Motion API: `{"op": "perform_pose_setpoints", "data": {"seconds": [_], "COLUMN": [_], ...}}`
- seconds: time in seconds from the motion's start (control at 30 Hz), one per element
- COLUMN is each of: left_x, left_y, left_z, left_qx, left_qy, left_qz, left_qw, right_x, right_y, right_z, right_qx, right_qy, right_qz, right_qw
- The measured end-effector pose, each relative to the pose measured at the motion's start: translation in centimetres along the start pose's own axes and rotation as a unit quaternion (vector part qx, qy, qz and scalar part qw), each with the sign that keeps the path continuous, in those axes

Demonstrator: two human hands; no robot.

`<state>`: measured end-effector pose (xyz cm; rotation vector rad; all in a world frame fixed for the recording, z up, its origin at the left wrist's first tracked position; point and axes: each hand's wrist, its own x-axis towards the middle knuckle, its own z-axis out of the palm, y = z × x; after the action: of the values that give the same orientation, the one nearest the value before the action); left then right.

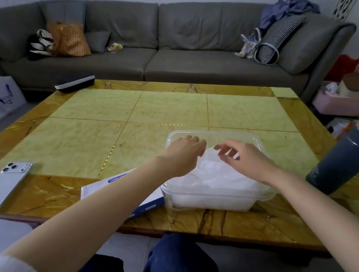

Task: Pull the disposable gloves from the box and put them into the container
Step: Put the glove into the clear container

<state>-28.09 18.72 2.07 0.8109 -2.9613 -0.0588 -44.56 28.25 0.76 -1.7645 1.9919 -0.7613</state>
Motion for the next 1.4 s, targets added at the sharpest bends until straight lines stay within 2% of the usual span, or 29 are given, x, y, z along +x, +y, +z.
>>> {"op": "perform_pose_setpoints", "data": {"seconds": [0.07,0.17,0.23,0.5,0.73,0.83,0.9,0.97,1.03,1.1,1.13,1.2,1.27,1.4], "left_x": [0.7,1.3,1.8,2.5,2.5,2.4,1.8,0.5,-1.6,-4.4,-5.8,-8.7,-11.1,-14.8], "left_y": [0.2,0.0,-0.3,-0.4,-0.3,-0.7,-0.9,-1.1,-1.9,-3.1,-3.9,-5.5,-7.0,-8.8], "left_z": [1.3,3.3,4.4,5.9,5.5,4.0,2.3,0.6,-0.4,-0.4,-0.1,1.1,2.7,5.6], "left_qx": [0.018,0.05,0.051,0.052,0.074,0.034,-0.042,-0.117,-0.151,-0.178,-0.186,-0.183,-0.164,-0.099], "left_qy": [-0.071,-0.268,-0.328,-0.361,-0.377,-0.352,-0.294,-0.184,-0.031,0.083,0.113,0.125,0.087,-0.034], "left_qz": [0.003,-0.025,-0.039,-0.053,-0.037,-0.021,-0.028,-0.035,-0.046,-0.075,-0.1,-0.159,-0.225,-0.324], "left_qw": [0.997,0.962,0.942,0.93,0.922,0.935,0.954,0.975,0.987,0.978,0.971,0.962,0.957,0.94], "right_x": [0.5,1.1,1.5,2.7,2.9,2.8,2.5,2.2,1.7,1.3,1.1,0.8,0.8,1.2], "right_y": [0.3,1.2,2.0,2.8,2.2,0.8,-0.8,-2.8,-4.9,-7.1,-8.2,-10.3,-12.2,-14.8], "right_z": [0.5,1.7,2.2,2.5,2.9,2.4,2.0,1.9,2.3,3.5,4.3,6.4,8.9,14.6], "right_qx": [-0.065,-0.198,-0.251,-0.323,-0.334,-0.338,-0.363,-0.377,-0.333,-0.26,-0.225,-0.17,-0.136,-0.1], "right_qy": [-0.007,-0.127,-0.182,-0.273,-0.3,-0.294,-0.248,-0.167,-0.081,0.001,0.035,0.069,0.054,-0.046], "right_qz": [-0.011,0.008,0.034,0.074,0.102,0.112,0.1,0.072,0.036,-0.023,-0.061,-0.138,-0.181,-0.165], "right_qw": [0.998,0.972,0.95,0.903,0.888,0.887,0.893,0.908,0.939,0.965,0.972,0.973,0.972,0.98]}}
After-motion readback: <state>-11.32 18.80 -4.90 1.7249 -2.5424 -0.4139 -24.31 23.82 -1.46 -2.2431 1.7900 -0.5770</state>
